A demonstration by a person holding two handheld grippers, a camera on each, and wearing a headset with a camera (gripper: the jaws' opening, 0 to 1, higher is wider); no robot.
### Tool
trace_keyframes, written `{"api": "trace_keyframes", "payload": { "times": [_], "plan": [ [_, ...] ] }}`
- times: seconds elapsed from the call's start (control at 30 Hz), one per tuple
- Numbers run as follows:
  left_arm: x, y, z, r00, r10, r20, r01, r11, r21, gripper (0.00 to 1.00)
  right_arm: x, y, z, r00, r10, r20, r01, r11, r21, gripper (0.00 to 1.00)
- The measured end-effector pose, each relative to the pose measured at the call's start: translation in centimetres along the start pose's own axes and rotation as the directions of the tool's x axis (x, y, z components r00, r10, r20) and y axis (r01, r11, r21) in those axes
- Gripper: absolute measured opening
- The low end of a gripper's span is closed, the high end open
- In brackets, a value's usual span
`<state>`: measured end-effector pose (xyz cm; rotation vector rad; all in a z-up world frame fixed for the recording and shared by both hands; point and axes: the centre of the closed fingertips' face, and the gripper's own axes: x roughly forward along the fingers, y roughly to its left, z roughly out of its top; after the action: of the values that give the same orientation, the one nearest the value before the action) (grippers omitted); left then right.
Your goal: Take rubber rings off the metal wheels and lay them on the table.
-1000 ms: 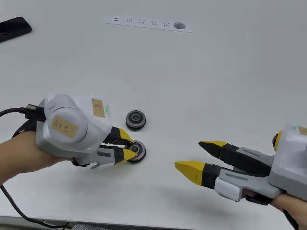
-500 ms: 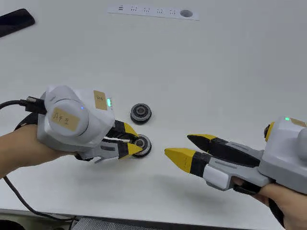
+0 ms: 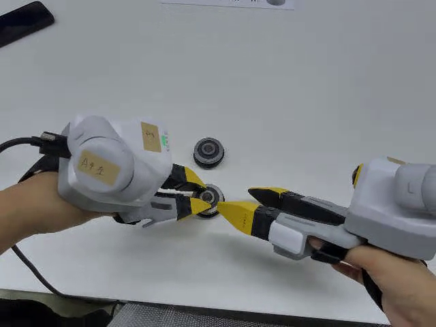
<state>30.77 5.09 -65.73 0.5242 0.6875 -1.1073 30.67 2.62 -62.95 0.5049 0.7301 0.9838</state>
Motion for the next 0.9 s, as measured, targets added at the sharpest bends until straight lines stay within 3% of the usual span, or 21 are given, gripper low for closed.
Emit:
{"api": "trace_keyframes", "payload": {
  "times": [0.3,0.53,0.9],
  "plan": [
    [0.3,-0.3,0.4,0.9999,-0.011,0.005,0.011,1.0,0.018,0.12,1.6,-0.3,0.0,0.9999,0.013,-0.002,-0.012,0.993,0.12,0.45],
    [0.3,-0.3,0.4,0.9998,-0.011,0.015,0.011,1.0,0.017,0.12,2.0,-0.4,-0.8,0.9994,0.01,-0.034,-0.004,0.987,0.16,0.44],
    [0.3,-0.4,0.6,0.9996,-0.02,0.02,0.02,1.0,0.024,0.12,2.2,0.1,-1.0,0.999,0.027,-0.036,-0.02,0.978,0.206,0.41]
  ]
}}
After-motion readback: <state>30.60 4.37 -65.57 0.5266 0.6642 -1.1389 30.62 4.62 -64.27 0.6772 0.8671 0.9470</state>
